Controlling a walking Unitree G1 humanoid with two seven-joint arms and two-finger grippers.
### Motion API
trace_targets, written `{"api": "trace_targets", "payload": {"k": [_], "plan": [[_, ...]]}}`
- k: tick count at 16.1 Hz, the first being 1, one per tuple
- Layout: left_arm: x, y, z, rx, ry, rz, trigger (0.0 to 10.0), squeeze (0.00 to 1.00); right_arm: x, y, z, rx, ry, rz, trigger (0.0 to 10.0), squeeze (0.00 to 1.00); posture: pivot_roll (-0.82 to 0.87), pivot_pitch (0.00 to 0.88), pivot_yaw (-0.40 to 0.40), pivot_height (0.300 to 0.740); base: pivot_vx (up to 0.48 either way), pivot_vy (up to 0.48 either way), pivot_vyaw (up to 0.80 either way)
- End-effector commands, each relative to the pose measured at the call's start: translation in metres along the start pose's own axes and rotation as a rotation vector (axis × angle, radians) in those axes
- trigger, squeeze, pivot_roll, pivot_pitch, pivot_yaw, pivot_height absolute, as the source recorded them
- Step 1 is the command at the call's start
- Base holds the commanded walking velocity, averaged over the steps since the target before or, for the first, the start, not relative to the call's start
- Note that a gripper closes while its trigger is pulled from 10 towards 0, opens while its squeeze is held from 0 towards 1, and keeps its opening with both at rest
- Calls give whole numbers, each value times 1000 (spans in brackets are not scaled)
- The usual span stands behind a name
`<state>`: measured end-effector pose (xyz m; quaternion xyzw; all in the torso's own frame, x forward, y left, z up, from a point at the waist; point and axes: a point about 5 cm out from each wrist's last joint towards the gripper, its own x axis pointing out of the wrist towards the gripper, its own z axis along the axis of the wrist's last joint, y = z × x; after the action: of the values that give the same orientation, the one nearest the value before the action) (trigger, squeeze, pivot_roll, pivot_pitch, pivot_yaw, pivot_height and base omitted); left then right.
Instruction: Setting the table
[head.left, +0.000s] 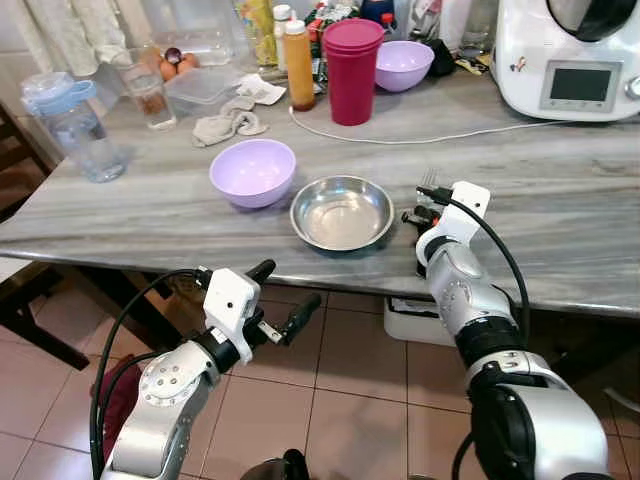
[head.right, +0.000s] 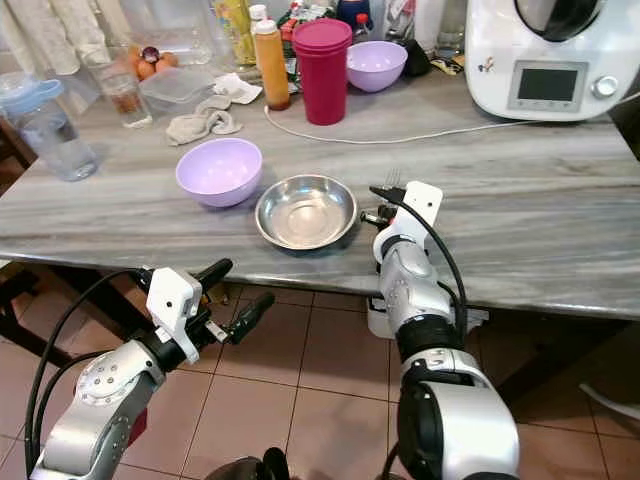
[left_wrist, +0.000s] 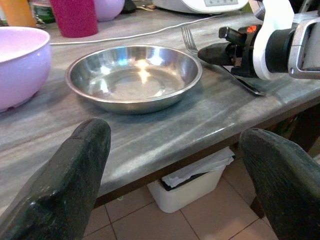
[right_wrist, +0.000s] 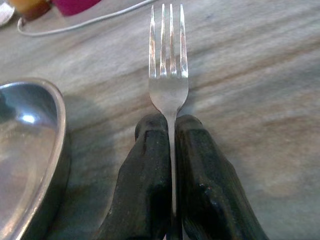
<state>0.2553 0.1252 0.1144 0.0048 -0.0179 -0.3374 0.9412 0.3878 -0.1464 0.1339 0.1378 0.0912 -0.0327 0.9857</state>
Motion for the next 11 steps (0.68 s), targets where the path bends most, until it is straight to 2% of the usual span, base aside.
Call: {"api": "trace_targets", "payload": {"k": [1,2,3,4,5,9,11], "plan": [[-2,1,0,5,8,10,10000,0,0,3,-8,-40,40,15,10000,75,-106,123,86,740,0,0,0],[-2,1,0,4,9,12,10000,0,0,1,-11,-68,54,20,10000,75,-106,124,87,740,0,0,0],[-2,1,0,3,10,12,10000,0,-1,0,-13,-73,66,23,10000,192,-108,125,87,740,0,0,0],[-2,0,-1,2,12,12,10000,0,0,0,-14,-85,74,29,10000,804,-110,126,88,740,0,0,0],[-2,0,-1,3,14,11,10000,0,-1,1,-15,-111,69,36,10000,1000,-110,126,88,740,0,0,0],[-2,1,-1,7,18,4,10000,0,-2,-2,-16,-115,59,26,10000,1000,-112,126,92,740,0,0,0],[-1,1,-1,10,19,3,10000,0,-2,-3,-8,-134,4,24,10000,1000,-111,126,94,740,0,0,0]]}}
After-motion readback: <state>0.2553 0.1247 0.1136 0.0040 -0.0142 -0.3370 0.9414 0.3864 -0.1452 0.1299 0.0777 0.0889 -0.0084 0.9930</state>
